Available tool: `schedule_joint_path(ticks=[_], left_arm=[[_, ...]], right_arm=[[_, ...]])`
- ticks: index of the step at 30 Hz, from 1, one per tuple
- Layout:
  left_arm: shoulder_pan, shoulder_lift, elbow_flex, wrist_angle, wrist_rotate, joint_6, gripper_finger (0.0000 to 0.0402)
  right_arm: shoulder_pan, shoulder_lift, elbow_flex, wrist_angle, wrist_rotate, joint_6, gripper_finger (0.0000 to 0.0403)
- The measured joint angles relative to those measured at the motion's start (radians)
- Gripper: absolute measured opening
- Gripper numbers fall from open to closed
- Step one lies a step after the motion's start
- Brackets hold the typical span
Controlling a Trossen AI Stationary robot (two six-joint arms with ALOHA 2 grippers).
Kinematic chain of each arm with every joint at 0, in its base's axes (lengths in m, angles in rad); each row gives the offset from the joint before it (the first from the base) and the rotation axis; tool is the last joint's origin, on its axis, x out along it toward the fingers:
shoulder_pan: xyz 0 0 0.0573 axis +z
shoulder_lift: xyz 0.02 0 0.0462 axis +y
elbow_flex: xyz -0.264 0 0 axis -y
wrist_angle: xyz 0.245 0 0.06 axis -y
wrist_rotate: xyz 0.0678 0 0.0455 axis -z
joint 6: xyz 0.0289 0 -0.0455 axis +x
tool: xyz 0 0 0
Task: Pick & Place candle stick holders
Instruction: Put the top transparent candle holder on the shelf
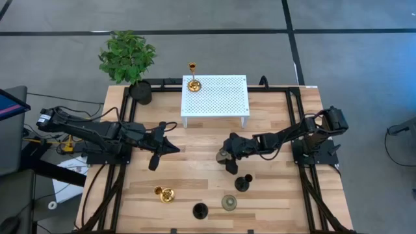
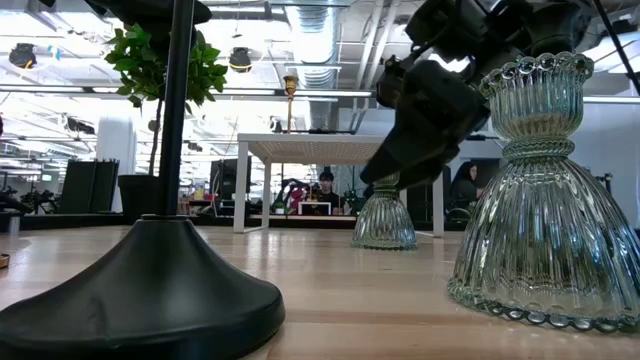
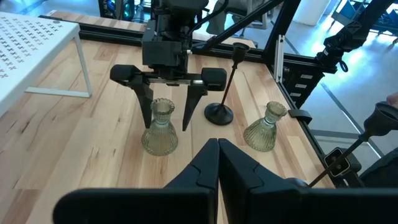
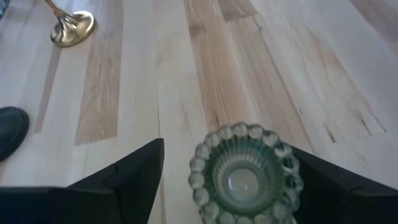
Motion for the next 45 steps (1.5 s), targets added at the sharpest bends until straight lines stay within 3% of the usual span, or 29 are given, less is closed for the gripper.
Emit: schedule_joint_path(ticks=[5,12,20,25,32,37,45], left_arm=[[0.0,0.0,0.0,0.0,0.0,0.0,0.0006],[0.0,0.0,0.0,0.0,0.0,0.0,0.0005],[0.0,0.0,0.0,0.0,0.0,0.0,0.0005],[0.0,0.0,0.0,0.0,0.0,0.0,0.0006],[0.0,0.0,0.0,0.0,0.0,0.0,0.0005],[0.0,0.0,0.0,0.0,0.0,0.0,0.0007],[0.0,0.0,0.0,0.0,0.0,0.0,0.0006]], right_arm=[[-0.011,-0.001,0.0,0.002,0.001,0.0,0.0251],[-0.012,-0.002,0.0,0.003,-0.001,-0.003,0.0147],[-0.012,-0.002,0.02,-0.031,-0.028,0.024,0.0147],[-0.016,-0.002,0.142,-0.251,-0.053,-0.003,0.0147],[-0.036,-0.026,0.35,-0.426,-0.053,-0.104,0.0147],[-0.069,-0.113,0.453,-0.517,-0.034,-0.13,0.0147],[-0.212,-0.302,0.475,-0.572,-0.015,-0.142,0.0147]])
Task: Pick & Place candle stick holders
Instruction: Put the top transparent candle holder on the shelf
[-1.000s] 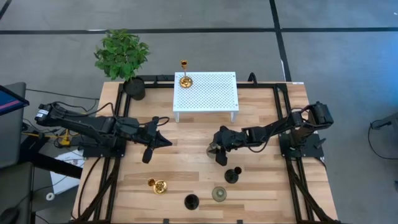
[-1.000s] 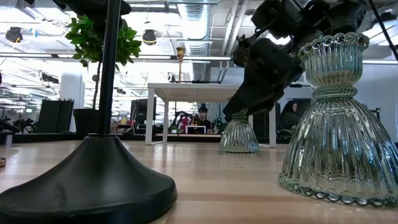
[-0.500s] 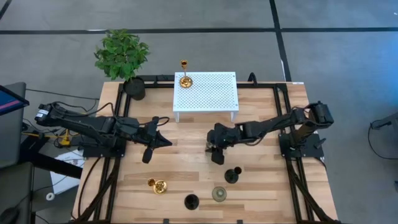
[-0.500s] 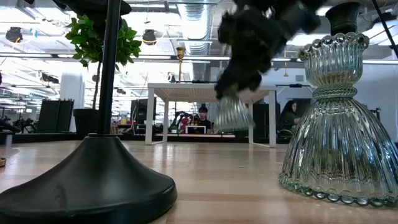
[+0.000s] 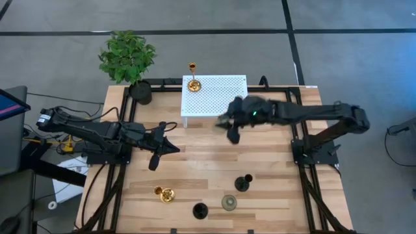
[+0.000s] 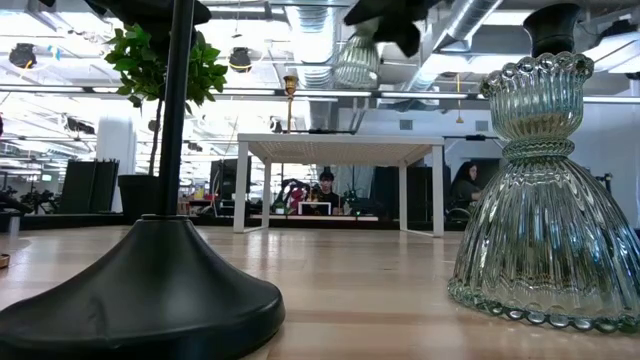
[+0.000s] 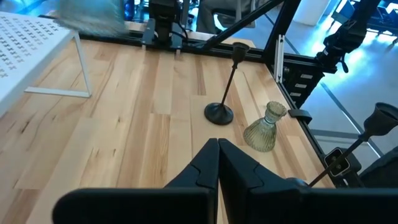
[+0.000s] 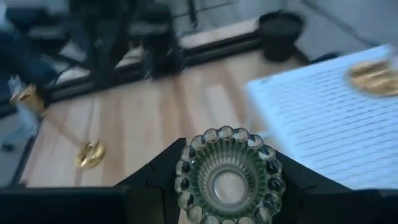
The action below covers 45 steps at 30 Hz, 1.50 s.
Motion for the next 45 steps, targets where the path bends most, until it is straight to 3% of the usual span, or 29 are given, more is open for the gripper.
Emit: schedule_joint_path(ticks=[8,19,29,45], left_arm=[[0.0,0.0,0.0,0.0,0.0,0.0,0.0005],[0.0,0.0,0.0,0.0,-0.034,0.0,0.0005],[0.0,0.0,0.0,0.0,-0.045,0.0,0.0005],[0.0,0.0,0.0,0.0,-0.045,0.0,0.0005]], right_arm=[[-0.196,-0.038,-0.002,-0.029,0.011,-0.062,0.0147],[-0.419,0.051,-0.003,0.015,-0.029,-0.069,0.0147],[-0.505,0.131,-0.003,0.069,-0.038,-0.069,0.0147],[-0.588,0.134,-0.003,0.074,-0.035,-0.069,0.0147]])
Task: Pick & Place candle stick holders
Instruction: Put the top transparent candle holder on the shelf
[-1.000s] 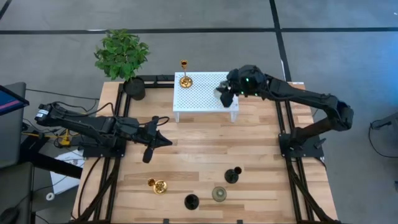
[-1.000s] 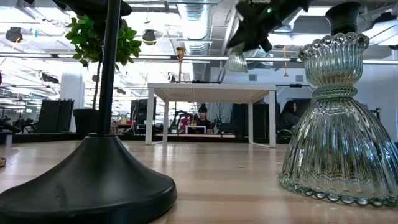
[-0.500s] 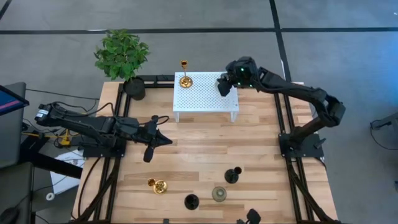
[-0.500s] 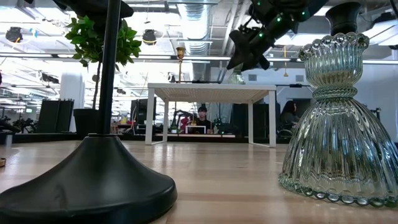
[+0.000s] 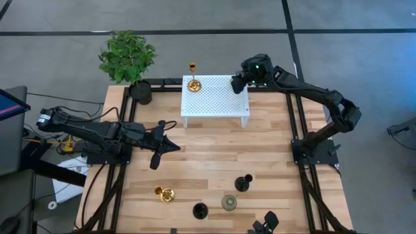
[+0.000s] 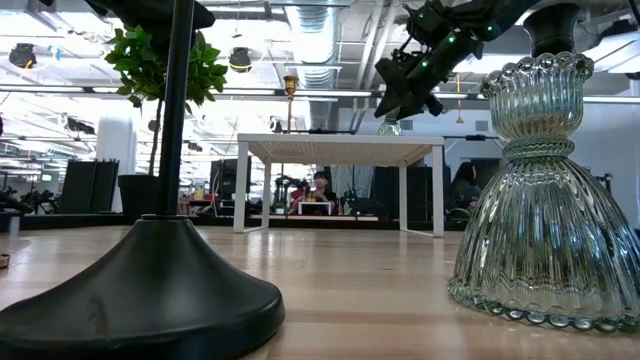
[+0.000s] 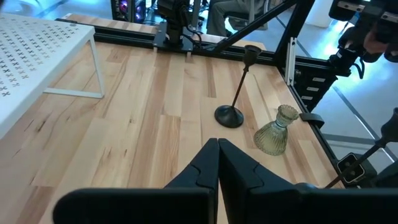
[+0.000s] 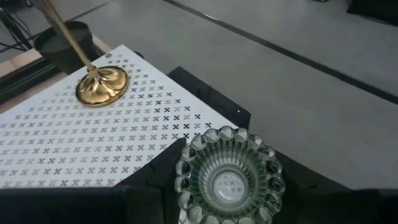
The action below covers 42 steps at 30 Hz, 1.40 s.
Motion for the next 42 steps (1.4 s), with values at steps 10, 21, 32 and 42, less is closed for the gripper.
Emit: schedule_joint_path(ticks=[10,21,32,42], left_arm=[[0.0,0.0,0.0,0.0,-0.008,0.0,0.0005],[0.0,0.0,0.0,0.0,-0.008,0.0,0.0005],[0.0,0.0,0.0,0.0,-0.008,0.0,0.0005],[0.0,0.0,0.0,0.0,-0.008,0.0,0.0005]], right_arm=[[-0.003,0.0,0.0,-0.024,0.004,0.01,0.0147],[-0.004,0.0,0.0,-0.024,0.003,0.01,0.0147],[-0.004,-0.001,0.0,-0.02,0.0,0.009,0.0171],[0.005,-0.009,0.044,0.006,-0.004,-0.051,0.02]])
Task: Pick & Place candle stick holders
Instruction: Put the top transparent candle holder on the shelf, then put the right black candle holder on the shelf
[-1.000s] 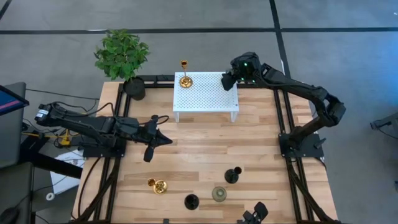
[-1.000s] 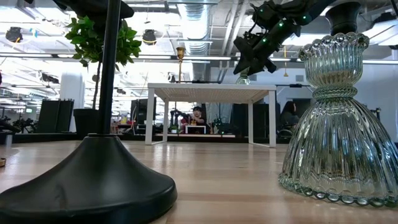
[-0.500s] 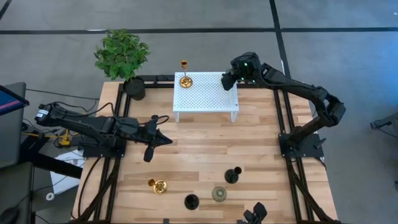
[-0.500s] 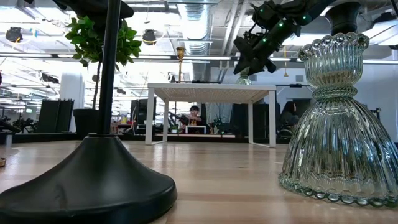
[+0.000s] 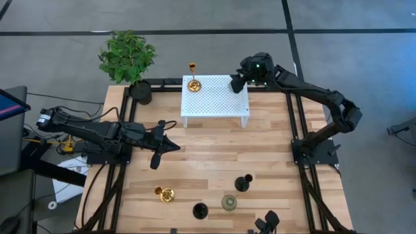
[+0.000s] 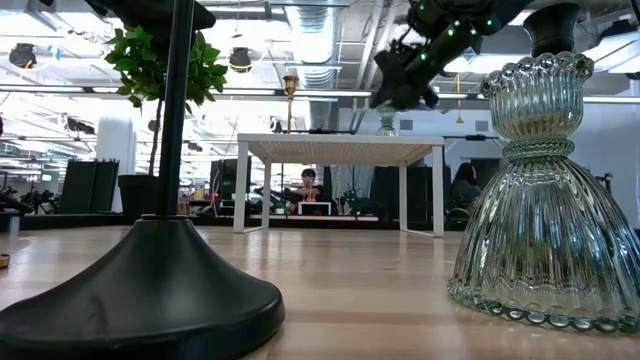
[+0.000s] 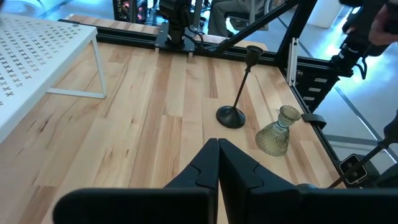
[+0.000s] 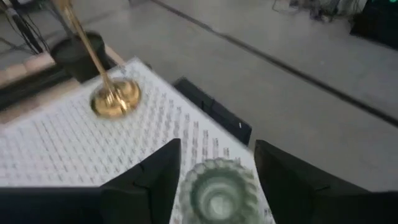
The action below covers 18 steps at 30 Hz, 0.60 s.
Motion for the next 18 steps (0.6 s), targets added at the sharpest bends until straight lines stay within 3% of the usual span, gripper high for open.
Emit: schedule_joint_path(ticks=[8,18], left_arm=[[0.0,0.0,0.0,0.0,0.0,0.0,0.0005],[0.0,0.0,0.0,0.0,0.0,0.0,0.0005]], right_arm=[[0.015,-0.002,0.124,-0.092,-0.057,-0.003,0.0212],[0.065,-0.002,0.32,-0.383,-0.08,-0.112,0.0156]])
